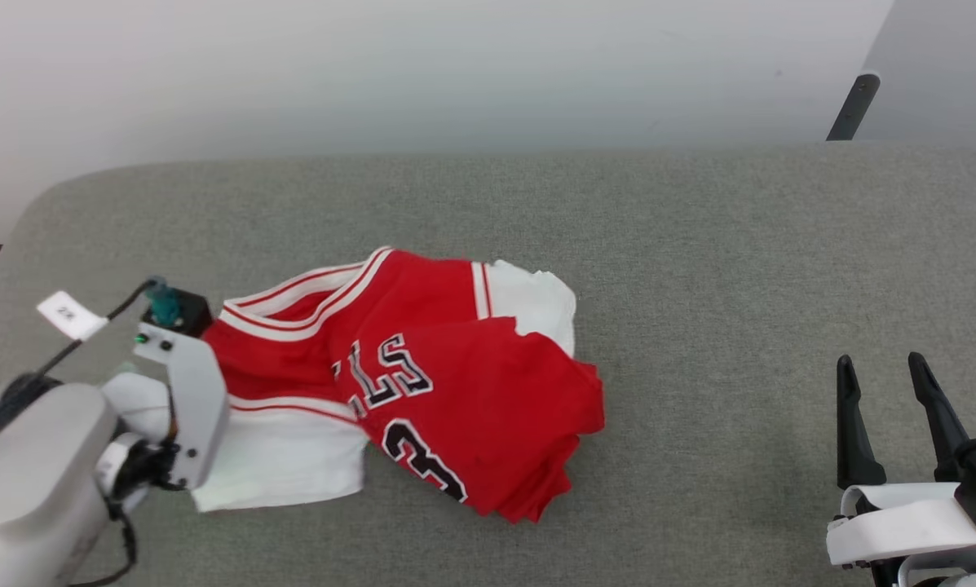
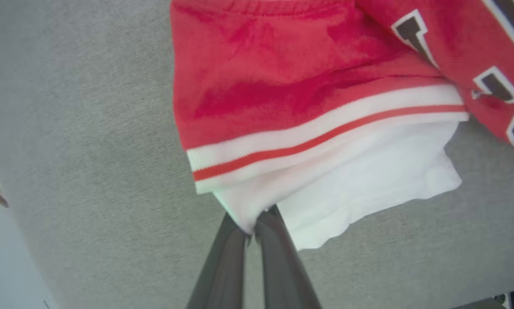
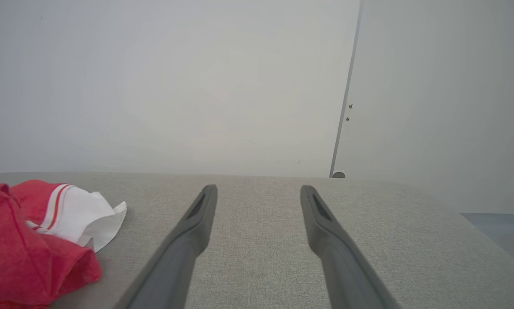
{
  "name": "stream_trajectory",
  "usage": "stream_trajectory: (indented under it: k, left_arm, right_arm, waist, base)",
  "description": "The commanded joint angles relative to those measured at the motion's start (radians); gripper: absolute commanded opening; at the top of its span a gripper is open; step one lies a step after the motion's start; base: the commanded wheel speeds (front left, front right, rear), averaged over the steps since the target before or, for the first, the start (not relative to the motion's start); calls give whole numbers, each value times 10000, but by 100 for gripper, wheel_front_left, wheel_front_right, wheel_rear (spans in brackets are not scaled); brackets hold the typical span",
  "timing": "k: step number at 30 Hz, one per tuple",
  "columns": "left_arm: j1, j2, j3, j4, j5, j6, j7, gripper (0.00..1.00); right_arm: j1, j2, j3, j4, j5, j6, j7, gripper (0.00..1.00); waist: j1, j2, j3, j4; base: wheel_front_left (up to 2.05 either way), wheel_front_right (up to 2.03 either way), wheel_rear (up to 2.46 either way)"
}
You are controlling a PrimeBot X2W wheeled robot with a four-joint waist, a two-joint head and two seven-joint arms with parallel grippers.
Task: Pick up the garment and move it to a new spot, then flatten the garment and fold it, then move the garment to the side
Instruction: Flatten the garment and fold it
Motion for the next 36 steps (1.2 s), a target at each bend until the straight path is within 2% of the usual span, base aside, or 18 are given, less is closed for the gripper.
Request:
stream_trajectory:
  k: [1,7,11,12,13,14,15,16,25,36]
  left_arm:
    - [-130,170,-87,44,232,-86,-78,0]
    - [-224,616,-367,472,931,-117,-507,0]
    - [-183,468,-374,1011,1032,-45,-947,0]
    - [-125,406,-311,1165,918,-25,-1079,7]
    - [-75,361,-260,1317,864,-30,-1203,20]
    - [-56,301,-221,1427,830,-55,-1349,47]
    - [-40,226,-143,1538,723,-88,-1499,97]
    - [-20,156,-93,1608,671,-113,-1622,100]
    - [-58,-239,305,1502,218,-248,-2568,100]
    - [573,-515,951,-3,46,169,-4700,100]
  right_arm:
    - [63,24,46,2,29,1,-11,100]
    - [155,25,152,1,0,1,-11,100]
    - [131,25,205,14,-34,1,-11,100]
    - [122,25,218,20,-24,1,-11,100]
    - [117,25,234,21,-27,1,-11,100]
    - [121,23,239,24,-30,1,-11,100]
    - [134,25,248,30,-38,1,-11,100]
    - [156,24,243,37,-51,1,-11,100]
    - [313,-112,280,249,-25,1,-9,100]
    - [563,-309,537,572,202,1,-11,100]
  waist:
    - [0,0,-48,25]
    - [0,0,-85,-40]
    - [0,0,-54,-112]
    - [0,0,-46,-132]
    - [0,0,-42,-147]
    - [0,0,-41,-151]
    - [0,0,-50,-148]
    - [0,0,-62,-133]
    - [0,0,-548,435]
    - [0,0,-1250,1662]
  base:
    - [0,0,0]
    - [0,0,0]
    - [0,0,0]
    - [0,0,0]
    - [0,0,0]
    - [0,0,0]
    - [0,0,0]
    - [0,0,0]
    - [0,0,0]
    - [0,0,0]
